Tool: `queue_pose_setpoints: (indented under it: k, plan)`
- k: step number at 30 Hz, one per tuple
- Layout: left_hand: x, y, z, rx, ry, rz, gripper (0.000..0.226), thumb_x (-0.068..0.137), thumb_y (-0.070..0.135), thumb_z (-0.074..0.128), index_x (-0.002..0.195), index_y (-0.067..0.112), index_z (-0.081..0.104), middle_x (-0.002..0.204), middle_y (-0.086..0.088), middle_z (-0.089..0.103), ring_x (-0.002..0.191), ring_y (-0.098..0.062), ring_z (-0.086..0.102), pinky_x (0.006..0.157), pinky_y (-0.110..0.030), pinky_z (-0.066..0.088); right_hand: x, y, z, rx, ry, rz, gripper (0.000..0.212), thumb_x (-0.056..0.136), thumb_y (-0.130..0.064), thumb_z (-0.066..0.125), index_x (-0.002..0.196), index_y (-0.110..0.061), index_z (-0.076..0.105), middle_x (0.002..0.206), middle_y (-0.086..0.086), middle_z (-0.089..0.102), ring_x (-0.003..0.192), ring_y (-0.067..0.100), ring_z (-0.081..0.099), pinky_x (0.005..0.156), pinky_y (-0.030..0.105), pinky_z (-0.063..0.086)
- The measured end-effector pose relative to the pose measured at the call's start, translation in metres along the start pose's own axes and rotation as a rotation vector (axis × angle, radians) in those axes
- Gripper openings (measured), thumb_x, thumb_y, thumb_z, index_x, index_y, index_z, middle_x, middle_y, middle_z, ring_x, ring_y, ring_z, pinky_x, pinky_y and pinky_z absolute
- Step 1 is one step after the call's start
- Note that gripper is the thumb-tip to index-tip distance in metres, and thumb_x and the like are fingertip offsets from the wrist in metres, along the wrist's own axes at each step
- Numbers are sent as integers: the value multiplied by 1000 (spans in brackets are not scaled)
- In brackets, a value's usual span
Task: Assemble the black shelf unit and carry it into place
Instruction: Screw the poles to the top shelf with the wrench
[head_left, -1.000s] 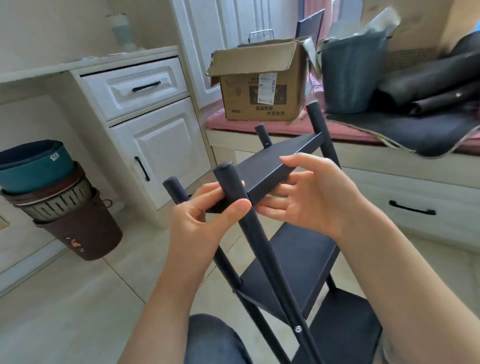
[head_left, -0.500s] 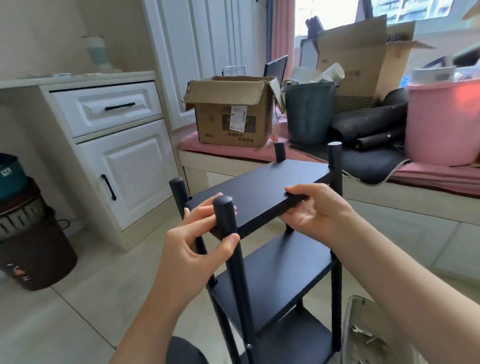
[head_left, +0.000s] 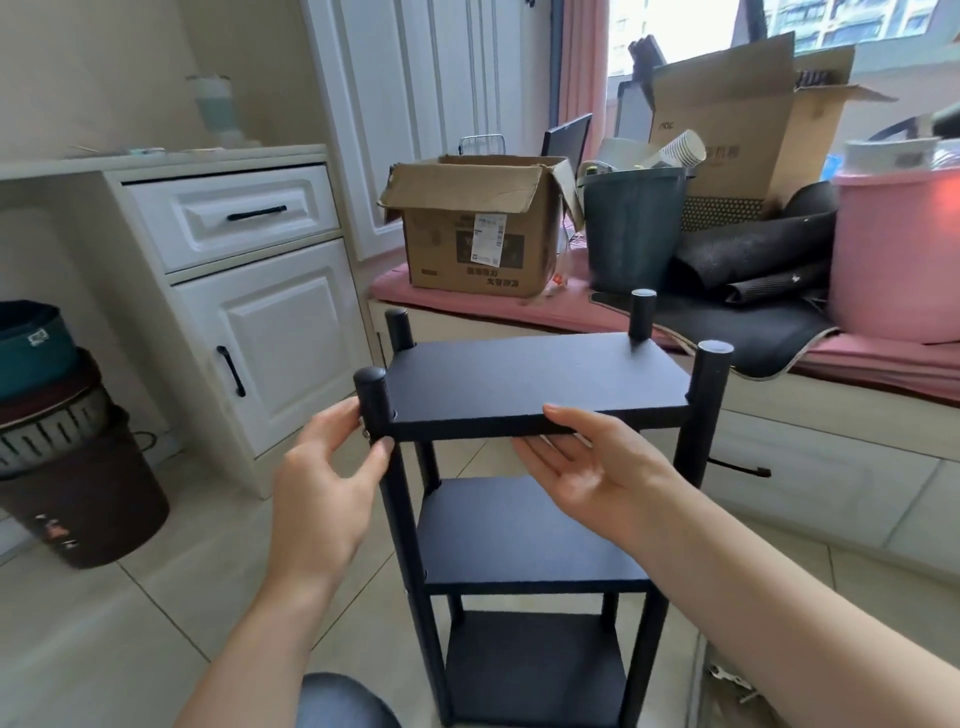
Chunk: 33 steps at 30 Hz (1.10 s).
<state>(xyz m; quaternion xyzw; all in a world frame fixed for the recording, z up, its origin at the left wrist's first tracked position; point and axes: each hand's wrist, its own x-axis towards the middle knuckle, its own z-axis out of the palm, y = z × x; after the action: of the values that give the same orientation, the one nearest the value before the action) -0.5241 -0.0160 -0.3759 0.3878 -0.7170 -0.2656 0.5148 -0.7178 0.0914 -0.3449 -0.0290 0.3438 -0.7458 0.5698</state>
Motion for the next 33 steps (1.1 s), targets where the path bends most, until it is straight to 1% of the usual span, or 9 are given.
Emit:
queue_pose_setpoints:
  k: [8,11,13,15,18,21,23,27,33]
  plan:
    - [23,-7,13,50,119,-126,34,93,0,67,125,10,70,101,7,68,80,4,62,68,7,36,-7,9,-8,-10,-21,52,24,94,-16,65,115,-5,61,106,20,73,90,35,74,81,42,57]
    - [32,-5,14,98,143,-185,31,95,6,66,124,13,71,91,1,71,68,-11,57,64,-8,41,-12,9,-13,-49,-45,46,28,96,-19,61,122,-6,59,108,20,73,94,35,73,79,41,57]
    - [33,-3,17,131,154,-206,28,95,9,66,122,14,72,87,-4,71,62,-9,54,61,-15,39,-15,4,-17,-67,-45,53,32,97,-20,60,126,-6,57,109,21,72,95,37,72,76,42,59]
    - [30,1,21,136,136,-209,29,95,9,65,122,15,70,88,-1,68,65,-1,54,57,-4,37,-20,-4,-23,-110,-45,67,34,97,-19,58,125,2,57,110,21,72,95,37,72,72,40,62]
    - [22,8,27,200,94,-181,42,93,8,64,134,10,59,119,-1,62,105,-16,59,87,-10,42,-31,-20,-36,-275,-81,70,31,98,-13,52,119,8,59,110,22,71,98,35,72,72,38,62]
    - [9,24,37,369,76,-31,65,92,10,66,152,6,40,157,-13,36,149,-26,25,121,-36,25,-46,-43,-50,-586,-117,-35,26,98,-13,52,109,5,67,105,22,73,98,33,72,77,35,61]
    - [-2,37,46,389,38,142,71,91,9,68,154,12,37,164,-9,25,155,-25,10,125,-40,16,-56,-56,-52,-774,-73,-172,27,98,-18,55,97,1,74,96,21,75,92,31,74,73,32,61]
    - [-21,58,80,412,-263,473,73,85,4,73,150,16,44,160,-4,37,154,-23,18,126,-41,3,-64,-73,-58,-1006,136,-509,29,99,-18,55,80,-5,73,75,14,75,70,21,75,62,27,61]
    - [-13,75,127,647,-442,651,65,89,21,70,150,20,46,154,0,47,148,-24,35,125,-51,15,-54,-77,-64,-1179,125,-660,9,92,-19,65,101,-22,69,89,-1,74,77,13,71,68,29,62]
